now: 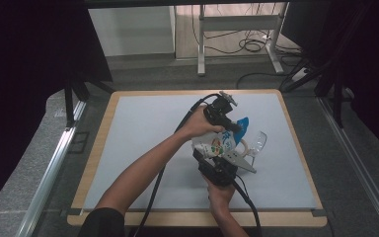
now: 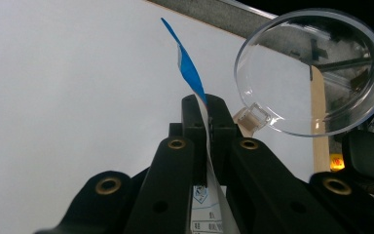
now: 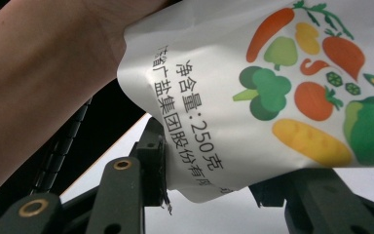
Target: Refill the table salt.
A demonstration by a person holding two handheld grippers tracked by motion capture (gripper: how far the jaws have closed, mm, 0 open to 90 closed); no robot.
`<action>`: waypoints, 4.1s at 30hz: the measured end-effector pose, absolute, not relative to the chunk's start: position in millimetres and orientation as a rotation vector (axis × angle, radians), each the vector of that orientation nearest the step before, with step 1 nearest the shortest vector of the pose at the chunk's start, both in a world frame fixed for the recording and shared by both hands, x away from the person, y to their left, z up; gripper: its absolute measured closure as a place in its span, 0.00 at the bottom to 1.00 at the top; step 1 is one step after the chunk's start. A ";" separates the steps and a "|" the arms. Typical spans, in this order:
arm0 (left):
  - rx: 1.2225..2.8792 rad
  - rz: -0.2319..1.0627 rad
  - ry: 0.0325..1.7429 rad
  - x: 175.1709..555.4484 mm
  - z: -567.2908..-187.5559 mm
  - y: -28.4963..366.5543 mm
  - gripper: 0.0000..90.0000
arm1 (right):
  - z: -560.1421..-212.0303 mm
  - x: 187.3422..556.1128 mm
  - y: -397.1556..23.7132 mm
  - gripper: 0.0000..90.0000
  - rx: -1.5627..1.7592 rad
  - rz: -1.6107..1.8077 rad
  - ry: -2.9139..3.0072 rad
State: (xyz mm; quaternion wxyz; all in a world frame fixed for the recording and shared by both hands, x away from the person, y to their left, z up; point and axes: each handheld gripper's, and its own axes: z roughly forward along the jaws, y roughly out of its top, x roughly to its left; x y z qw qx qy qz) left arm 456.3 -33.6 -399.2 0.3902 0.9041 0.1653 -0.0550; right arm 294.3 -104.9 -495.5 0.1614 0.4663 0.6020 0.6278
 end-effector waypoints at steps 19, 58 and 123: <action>2.305 -0.139 0.417 457.9 -397.0 -33.8 1.00 | -493.7 295.5 -102.9 0.64 1.345 1.804 1.695; 2.322 -0.127 0.425 454.6 -393.9 -36.5 1.00 | -492.9 295.0 -103.4 0.64 1.348 1.841 1.680; 2.319 -0.125 0.427 454.9 -392.4 -32.2 1.00 | -491.8 295.8 -100.5 0.64 1.342 1.855 1.680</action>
